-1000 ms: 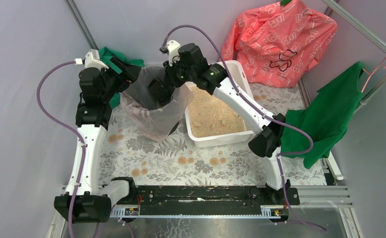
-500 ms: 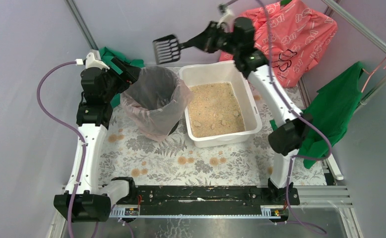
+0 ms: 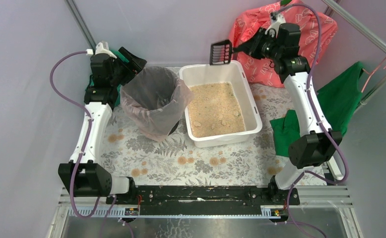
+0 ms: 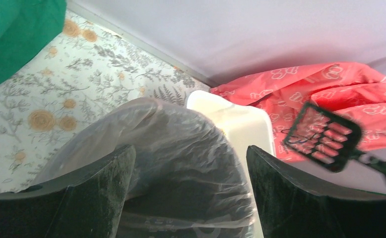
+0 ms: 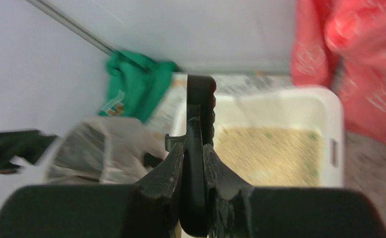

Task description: Clean the litter box

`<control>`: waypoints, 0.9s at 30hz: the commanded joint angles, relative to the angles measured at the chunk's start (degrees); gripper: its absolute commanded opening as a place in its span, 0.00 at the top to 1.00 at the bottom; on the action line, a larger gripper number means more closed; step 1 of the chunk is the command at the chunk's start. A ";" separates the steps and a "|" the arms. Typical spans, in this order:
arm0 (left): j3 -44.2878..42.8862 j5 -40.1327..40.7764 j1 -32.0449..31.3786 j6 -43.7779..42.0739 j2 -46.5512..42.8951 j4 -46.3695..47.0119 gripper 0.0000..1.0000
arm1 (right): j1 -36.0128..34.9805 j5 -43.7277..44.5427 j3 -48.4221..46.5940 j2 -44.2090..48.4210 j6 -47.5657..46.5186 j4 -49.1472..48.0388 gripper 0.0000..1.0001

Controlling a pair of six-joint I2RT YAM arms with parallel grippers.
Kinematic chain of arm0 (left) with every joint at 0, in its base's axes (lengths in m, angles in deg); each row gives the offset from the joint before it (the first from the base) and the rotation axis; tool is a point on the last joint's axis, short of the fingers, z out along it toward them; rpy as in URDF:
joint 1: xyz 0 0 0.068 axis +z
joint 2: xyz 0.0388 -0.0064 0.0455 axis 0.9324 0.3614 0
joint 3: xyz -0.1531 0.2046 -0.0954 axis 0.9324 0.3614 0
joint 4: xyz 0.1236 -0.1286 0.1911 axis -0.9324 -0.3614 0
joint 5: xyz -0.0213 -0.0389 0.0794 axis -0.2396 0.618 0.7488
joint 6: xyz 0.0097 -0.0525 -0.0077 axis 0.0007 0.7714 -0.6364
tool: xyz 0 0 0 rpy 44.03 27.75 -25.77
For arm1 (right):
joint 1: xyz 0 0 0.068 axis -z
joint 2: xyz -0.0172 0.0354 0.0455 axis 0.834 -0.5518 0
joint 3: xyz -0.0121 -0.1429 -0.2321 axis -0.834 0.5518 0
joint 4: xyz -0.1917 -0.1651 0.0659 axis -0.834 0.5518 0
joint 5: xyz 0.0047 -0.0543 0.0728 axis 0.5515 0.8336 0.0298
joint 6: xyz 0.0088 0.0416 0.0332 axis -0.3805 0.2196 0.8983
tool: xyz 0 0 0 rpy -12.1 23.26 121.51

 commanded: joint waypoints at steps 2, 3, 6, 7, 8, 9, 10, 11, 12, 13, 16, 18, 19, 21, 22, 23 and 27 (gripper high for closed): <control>-6.00 -4.37 -0.04 3.86 3.36 5.99 0.09 | -1.08 11.25 1.34 1.08 -16.17 15.70 1.00; -6.75 -4.95 -0.06 4.05 4.24 6.50 0.10 | -1.13 12.43 2.05 0.92 -17.39 16.30 1.00; -8.93 -5.88 -0.04 3.82 8.39 7.53 0.10 | -1.79 16.66 4.19 -0.26 -19.28 17.65 1.00; -9.83 -5.91 0.02 3.32 9.78 7.64 0.10 | -2.24 18.51 4.17 -0.76 -20.22 18.43 1.00; -10.65 -5.88 0.20 3.09 11.24 7.75 0.09 | -3.07 20.98 4.03 -1.21 -21.27 19.25 1.00; -11.27 -6.08 0.31 3.24 12.44 8.36 0.09 | -3.99 23.43 3.48 -1.81 -22.74 20.31 1.00; -11.69 -6.55 0.56 3.84 13.68 9.10 0.09 | -5.28 25.04 2.56 -2.62 -24.28 21.62 1.00; -12.17 -6.99 0.77 4.38 14.71 9.88 0.09 | -6.20 27.78 1.34 -3.34 -25.73 23.13 1.00; -12.61 -7.52 0.85 4.79 15.73 10.67 0.09 | -6.71 29.74 0.10 -4.08 -27.09 24.34 1.00; -13.15 -8.15 0.87 4.99 16.97 11.11 0.09 | -7.73 31.40 -0.91 -4.69 -28.29 25.40 1.00; -15.01 -10.57 0.83 7.26 20.60 12.67 0.09 | -9.97 36.65 -3.47 -6.23 -32.08 27.41 1.00; -15.73 -11.58 0.85 8.40 22.28 13.95 0.09 | -11.81 39.58 -4.61 -7.16 -34.50 28.83 1.00; -16.32 -11.63 0.89 8.50 22.77 14.09 0.09 | -12.99 41.15 -4.65 -7.44 -36.00 29.21 1.00; -17.28 -11.76 0.85 8.34 23.50 14.08 0.09 | -15.05 44.07 -4.64 -7.92 -38.23 29.96 1.00; -17.69 -11.84 0.86 8.21 23.60 13.76 0.09 | -15.66 44.62 -4.21 -7.91 -38.67 29.89 1.00; -17.82 -11.74 0.83 8.06 23.58 13.38 0.09 | -16.21 45.17 -3.66 -7.90 -38.79 30.06 1.00; -17.07 -11.48 1.04 7.24 22.76 12.51 0.09 | -17.67 46.88 -0.90 -7.42 -38.59 31.62 1.00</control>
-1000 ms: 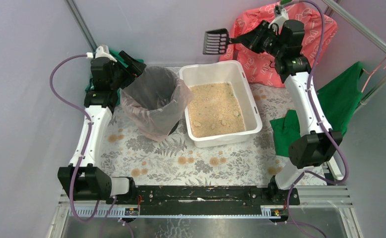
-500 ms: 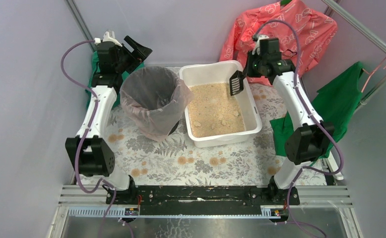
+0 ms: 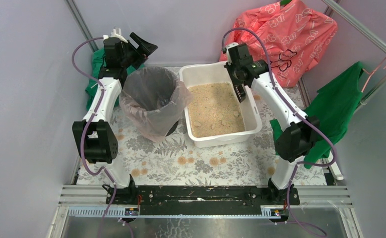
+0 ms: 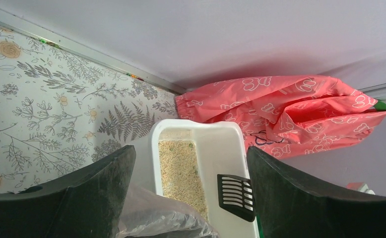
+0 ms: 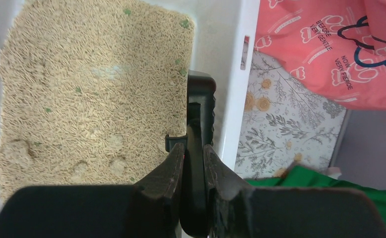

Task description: Clean the litter box

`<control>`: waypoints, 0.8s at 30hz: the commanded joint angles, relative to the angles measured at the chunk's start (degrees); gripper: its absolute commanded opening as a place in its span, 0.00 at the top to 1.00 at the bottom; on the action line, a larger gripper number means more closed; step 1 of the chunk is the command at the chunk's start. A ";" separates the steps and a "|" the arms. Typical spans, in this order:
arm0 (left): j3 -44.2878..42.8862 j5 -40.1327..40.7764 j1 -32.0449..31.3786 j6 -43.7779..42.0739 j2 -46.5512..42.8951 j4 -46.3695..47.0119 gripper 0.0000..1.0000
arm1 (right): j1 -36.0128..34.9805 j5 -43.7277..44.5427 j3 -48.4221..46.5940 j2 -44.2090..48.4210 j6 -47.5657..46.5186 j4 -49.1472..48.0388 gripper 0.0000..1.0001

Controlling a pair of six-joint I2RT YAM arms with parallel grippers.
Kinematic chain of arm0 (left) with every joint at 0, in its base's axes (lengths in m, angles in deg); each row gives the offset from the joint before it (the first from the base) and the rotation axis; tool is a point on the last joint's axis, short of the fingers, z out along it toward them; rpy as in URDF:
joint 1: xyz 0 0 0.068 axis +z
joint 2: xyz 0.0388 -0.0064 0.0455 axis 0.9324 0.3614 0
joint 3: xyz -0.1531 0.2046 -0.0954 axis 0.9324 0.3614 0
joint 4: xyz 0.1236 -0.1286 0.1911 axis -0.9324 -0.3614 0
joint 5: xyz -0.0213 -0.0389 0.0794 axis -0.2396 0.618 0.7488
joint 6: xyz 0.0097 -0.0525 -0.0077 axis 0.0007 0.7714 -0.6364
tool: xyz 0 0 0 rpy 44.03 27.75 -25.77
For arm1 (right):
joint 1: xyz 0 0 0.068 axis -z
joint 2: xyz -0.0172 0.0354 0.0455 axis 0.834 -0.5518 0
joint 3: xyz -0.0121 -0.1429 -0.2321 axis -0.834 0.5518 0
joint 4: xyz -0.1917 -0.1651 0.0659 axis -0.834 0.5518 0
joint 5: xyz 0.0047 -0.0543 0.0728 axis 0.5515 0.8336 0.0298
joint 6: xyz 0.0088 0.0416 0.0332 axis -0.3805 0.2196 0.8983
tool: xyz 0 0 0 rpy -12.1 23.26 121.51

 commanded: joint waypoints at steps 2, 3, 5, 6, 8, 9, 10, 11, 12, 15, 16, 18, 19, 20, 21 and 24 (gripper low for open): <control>-0.94 -1.69 0.91 0.52 -1.38 1.84 0.09 | -1.48 5.19 3.63 2.03 -2.02 1.97 1.00; -1.05 -1.99 1.09 0.87 -1.50 2.30 0.09 | -1.70 5.09 5.07 2.76 -1.60 1.96 1.00; -2.44 -2.06 1.07 0.92 -1.54 2.12 0.09 | -1.89 4.32 8.18 4.35 -0.62 1.85 1.00; -3.00 -2.23 1.10 0.97 -1.45 2.13 0.09 | -1.92 3.96 9.86 5.01 -0.08 1.61 1.00; -3.89 -2.26 1.11 0.93 -1.36 1.92 0.09 | -2.17 3.33 13.49 6.05 0.61 0.99 1.00; -3.93 -2.31 1.10 0.99 -1.41 1.87 0.09 | -2.28 2.86 15.04 6.43 1.09 0.37 1.00; -3.78 -2.39 1.13 1.21 -1.50 1.87 0.09 | -2.46 2.33 16.20 6.64 1.72 0.12 1.00; -3.32 -2.58 1.10 1.26 -1.71 1.95 0.09 | -2.54 1.68 16.87 6.74 2.30 -0.19 1.00; -2.97 -2.53 1.09 1.35 -1.91 1.99 0.09 | -2.55 0.43 17.49 6.79 3.29 -0.84 1.00; -2.17 -2.54 1.12 1.36 -2.65 2.14 0.09 | -2.56 -4.57 17.94 6.66 6.65 -2.87 1.00; -2.09 -2.52 1.16 1.34 -2.80 2.03 0.09 | -2.56 -6.56 17.59 6.37 7.61 -3.46 1.00; -1.83 -2.53 1.20 1.36 -3.12 2.07 0.09 | -2.56 -11.45 16.39 5.83 11.23 -4.76 1.00; -1.76 -2.55 1.15 1.36 -3.31 2.12 0.09 | -2.56 -13.79 15.65 5.52 12.61 -5.46 1.00; -1.51 -2.51 1.12 1.30 -3.50 2.13 0.09 | -2.56 -16.13 14.88 5.22 13.88 -6.51 1.00; -1.21 -2.47 1.13 1.21 -3.76 2.09 0.09 | -2.56 -17.91 14.20 4.74 14.99 -7.01 1.00; -0.23 -2.28 1.17 0.95 -4.90 2.13 0.09 | -2.55 -22.19 12.41 3.64 17.35 -8.62 1.00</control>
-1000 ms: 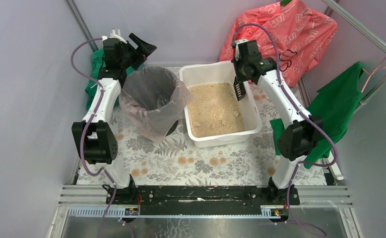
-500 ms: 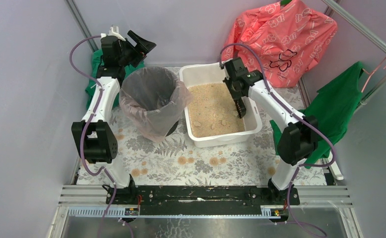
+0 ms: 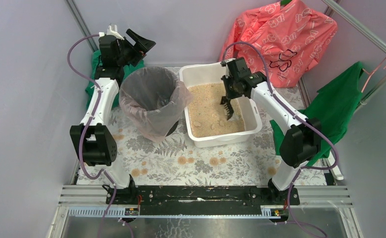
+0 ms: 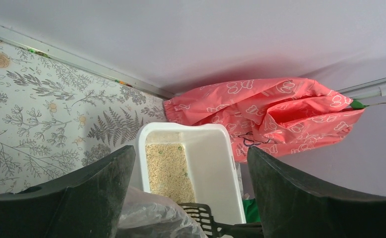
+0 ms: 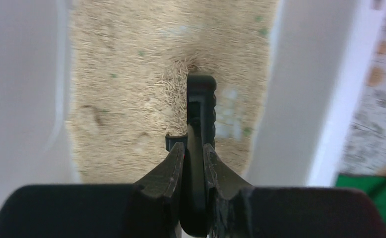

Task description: Clean the litter box

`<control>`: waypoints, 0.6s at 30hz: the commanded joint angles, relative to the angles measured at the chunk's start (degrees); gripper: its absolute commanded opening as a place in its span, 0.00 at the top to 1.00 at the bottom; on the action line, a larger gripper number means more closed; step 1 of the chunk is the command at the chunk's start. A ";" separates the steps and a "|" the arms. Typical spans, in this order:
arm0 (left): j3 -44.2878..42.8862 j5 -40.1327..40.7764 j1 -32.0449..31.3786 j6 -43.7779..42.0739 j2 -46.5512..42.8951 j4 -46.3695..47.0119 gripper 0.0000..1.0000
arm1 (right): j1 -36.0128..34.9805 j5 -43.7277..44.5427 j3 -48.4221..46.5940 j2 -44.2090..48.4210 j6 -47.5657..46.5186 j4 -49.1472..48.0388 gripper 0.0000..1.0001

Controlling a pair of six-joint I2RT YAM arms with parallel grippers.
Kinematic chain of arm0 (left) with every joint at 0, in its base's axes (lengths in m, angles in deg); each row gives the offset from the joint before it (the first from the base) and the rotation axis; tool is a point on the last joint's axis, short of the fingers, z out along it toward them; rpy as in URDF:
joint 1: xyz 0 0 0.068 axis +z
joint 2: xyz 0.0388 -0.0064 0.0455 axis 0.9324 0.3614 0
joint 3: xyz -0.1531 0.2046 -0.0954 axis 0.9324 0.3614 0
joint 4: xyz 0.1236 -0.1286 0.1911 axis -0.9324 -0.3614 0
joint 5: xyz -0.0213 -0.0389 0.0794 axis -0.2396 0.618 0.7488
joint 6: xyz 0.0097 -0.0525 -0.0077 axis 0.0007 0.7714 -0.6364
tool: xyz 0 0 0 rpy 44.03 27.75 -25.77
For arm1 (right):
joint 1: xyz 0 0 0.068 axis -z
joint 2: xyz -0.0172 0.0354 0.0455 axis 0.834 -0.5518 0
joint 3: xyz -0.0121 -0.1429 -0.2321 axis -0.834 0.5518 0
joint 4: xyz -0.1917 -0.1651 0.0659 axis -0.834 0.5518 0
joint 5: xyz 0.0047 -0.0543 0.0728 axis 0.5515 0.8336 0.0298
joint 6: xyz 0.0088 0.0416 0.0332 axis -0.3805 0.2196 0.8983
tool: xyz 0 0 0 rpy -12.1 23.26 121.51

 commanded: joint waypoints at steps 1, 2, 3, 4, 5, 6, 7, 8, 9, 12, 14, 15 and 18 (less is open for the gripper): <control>1.52 -0.76 0.43 -0.27 -3.59 2.30 0.09 | -0.68 -13.97 -3.57 -1.44 8.63 -4.44 1.00; 1.79 -0.67 0.36 -0.46 -3.98 2.23 0.09 | -0.68 -14.46 -4.03 -1.50 8.99 -4.76 1.00; 2.15 -0.63 0.46 -0.66 -4.36 2.05 0.09 | -0.68 -14.51 -4.54 -1.59 9.02 -4.70 1.00; 2.53 -0.56 0.49 -0.77 -4.59 2.04 0.09 | -0.60 -14.60 -4.99 -1.63 8.96 -4.54 1.00; 2.77 -0.51 0.44 -0.86 -4.88 2.04 0.09 | -0.52 -14.42 -5.28 -1.54 8.83 -4.35 1.00; 3.12 -0.52 0.48 -0.97 -5.18 2.02 0.09 | -0.36 -14.30 -5.32 -1.40 8.70 -4.25 1.00; 3.41 -0.55 0.48 -1.00 -5.36 2.01 0.09 | -0.14 -14.34 -5.21 -1.23 8.55 -4.16 1.00; 3.64 -0.60 0.49 -1.02 -5.51 1.93 0.09 | 0.18 -14.28 -4.97 -1.06 8.46 -4.04 1.00; 3.91 -0.63 0.44 -1.05 -5.68 1.99 0.09 | 0.51 -14.37 -4.42 -0.84 8.42 -4.12 1.00; 4.21 -0.58 0.47 -1.19 -5.92 1.96 0.09 | 1.79 -15.86 -1.12 -0.05 9.12 -5.56 1.00; 4.23 -0.57 0.41 -1.18 -5.97 1.94 0.09 | 2.67 -17.91 2.59 0.56 10.46 -7.90 1.00; 4.24 -0.57 0.48 -1.19 -5.94 2.00 0.09 | 3.15 -19.04 4.62 0.85 11.15 -9.33 1.00; 4.23 -0.63 0.45 -1.09 -5.96 2.04 0.09 | 4.87 -23.64 10.33 1.22 13.85 -14.24 1.00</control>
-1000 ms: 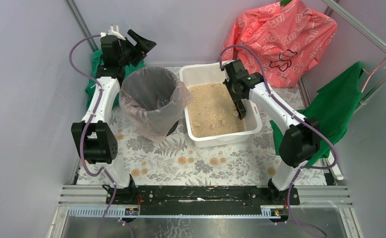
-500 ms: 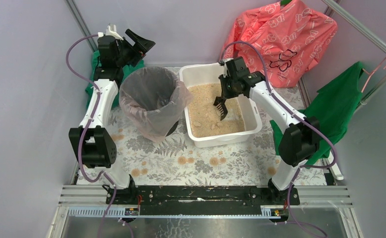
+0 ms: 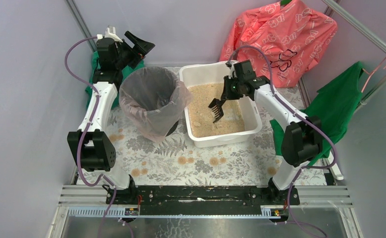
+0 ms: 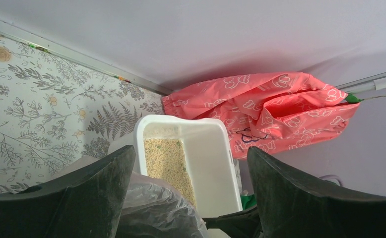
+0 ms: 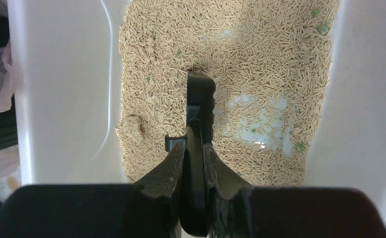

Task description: Clean the litter box

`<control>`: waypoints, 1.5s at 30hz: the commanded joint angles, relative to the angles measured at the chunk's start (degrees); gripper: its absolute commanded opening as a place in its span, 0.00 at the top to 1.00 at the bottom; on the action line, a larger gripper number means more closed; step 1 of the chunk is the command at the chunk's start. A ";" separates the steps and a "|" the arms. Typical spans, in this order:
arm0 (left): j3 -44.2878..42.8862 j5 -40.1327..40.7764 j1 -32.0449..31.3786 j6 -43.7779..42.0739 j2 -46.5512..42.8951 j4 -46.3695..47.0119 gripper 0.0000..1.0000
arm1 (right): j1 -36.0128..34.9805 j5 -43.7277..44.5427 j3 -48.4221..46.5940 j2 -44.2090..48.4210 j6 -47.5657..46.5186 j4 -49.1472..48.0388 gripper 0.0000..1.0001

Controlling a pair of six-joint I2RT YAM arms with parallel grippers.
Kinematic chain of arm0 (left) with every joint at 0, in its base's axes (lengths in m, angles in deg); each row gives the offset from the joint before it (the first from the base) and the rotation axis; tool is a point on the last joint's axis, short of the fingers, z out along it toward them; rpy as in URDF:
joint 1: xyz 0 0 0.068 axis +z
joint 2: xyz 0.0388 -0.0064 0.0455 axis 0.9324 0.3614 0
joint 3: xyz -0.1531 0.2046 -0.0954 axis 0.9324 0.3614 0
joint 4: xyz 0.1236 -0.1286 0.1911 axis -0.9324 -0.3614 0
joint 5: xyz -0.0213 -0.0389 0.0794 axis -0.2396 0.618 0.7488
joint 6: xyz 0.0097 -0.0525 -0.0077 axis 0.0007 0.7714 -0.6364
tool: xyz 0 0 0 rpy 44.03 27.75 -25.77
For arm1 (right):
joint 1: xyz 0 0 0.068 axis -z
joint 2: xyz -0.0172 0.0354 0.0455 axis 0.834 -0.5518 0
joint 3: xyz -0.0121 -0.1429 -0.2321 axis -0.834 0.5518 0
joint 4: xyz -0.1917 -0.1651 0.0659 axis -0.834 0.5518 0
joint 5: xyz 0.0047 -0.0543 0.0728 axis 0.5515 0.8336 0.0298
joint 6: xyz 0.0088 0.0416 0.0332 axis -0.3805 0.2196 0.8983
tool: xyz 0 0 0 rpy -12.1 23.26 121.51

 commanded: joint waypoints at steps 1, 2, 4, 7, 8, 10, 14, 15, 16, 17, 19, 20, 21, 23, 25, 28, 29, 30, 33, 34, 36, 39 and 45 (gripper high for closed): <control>0.41 -0.60 0.41 -0.90 -1.37 2.13 0.09 | 2.47 -10.38 7.19 1.82 5.61 -7.54 1.00; 0.56 -0.68 0.47 -0.77 -1.41 2.17 0.09 | 3.41 -12.30 7.79 1.15 6.58 -8.33 1.00; 0.80 -0.86 0.46 -0.63 -1.39 2.36 0.09 | 4.99 -16.49 8.09 -0.38 7.61 -9.28 1.00; 0.95 -0.82 0.48 -0.61 -1.47 2.39 0.09 | 6.48 -20.83 7.73 -2.80 8.67 -10.39 1.00; 0.94 -0.75 0.49 -0.55 -1.44 2.39 0.09 | 6.69 -21.98 7.30 -3.76 8.83 -10.36 1.00; 0.70 -0.63 0.49 -0.63 -1.36 2.30 0.09 | 6.85 -24.19 6.11 -5.97 8.88 -9.87 1.00; 0.44 -0.32 0.53 -0.80 -1.42 2.14 0.09 | 6.93 -28.02 5.07 -8.55 11.54 -12.26 1.00; 0.49 -0.41 0.54 -0.85 -1.38 2.12 0.09 | 6.98 -28.53 4.76 -8.88 11.98 -12.62 1.00; 0.48 -0.41 0.54 -0.89 -1.41 2.03 0.09 | 7.21 -28.92 4.44 -9.12 12.51 -12.87 1.00; 0.52 -0.44 0.52 -0.94 -1.37 2.00 0.09 | 7.55 -29.33 4.18 -9.10 13.16 -13.21 1.00; 0.64 -0.42 0.62 -0.98 -1.36 2.04 0.09 | 8.50 -30.17 3.83 -8.77 14.22 -13.93 1.00; 0.60 -0.40 0.59 -0.98 -1.35 2.08 0.09 | 8.96 -30.28 3.58 -8.47 14.26 -13.91 1.00; 0.71 -0.40 0.66 -0.98 -1.33 2.12 0.09 | 9.56 -30.29 3.23 -8.14 14.14 -13.76 1.00; 0.76 -0.49 0.66 -0.94 -1.21 2.36 0.09 | 10.70 -30.08 2.19 -7.46 13.49 -12.64 1.00; 0.72 -0.70 0.59 -0.70 -0.99 2.64 0.09 | 11.86 -30.20 0.98 -6.85 12.95 -11.33 1.00; 0.76 -1.29 0.63 -0.29 -0.64 3.35 0.09 | 13.53 -30.29 -0.07 -5.59 12.67 -10.71 1.00; 0.82 -1.48 0.65 -0.13 -0.52 3.50 0.09 | 14.01 -30.42 -0.19 -5.17 12.88 -10.82 1.00; 0.82 -1.54 0.61 -0.04 -0.36 3.67 0.09 | 14.52 -30.76 -0.16 -4.85 13.31 -11.12 1.00; 1.01 -1.76 0.60 0.08 -0.28 3.93 0.09 | 15.79 -32.99 1.59 -4.32 15.86 -14.74 1.00; 0.95 -1.73 0.60 0.07 -0.24 4.05 0.09 | 16.07 -33.87 2.41 -4.19 17.13 -16.20 1.00; 0.80 -1.77 0.70 0.00 -0.29 3.97 0.09 | 16.40 -35.66 4.02 -3.90 19.71 -19.04 1.00; 0.44 -1.63 0.81 -0.27 -0.32 3.65 0.09 | 17.03 -38.74 6.83 -3.46 24.83 -25.28 1.00; 0.86 -1.49 1.02 -0.62 -0.96 3.29 0.09 | 19.94 -44.07 11.10 -1.99 34.71 -39.69 1.00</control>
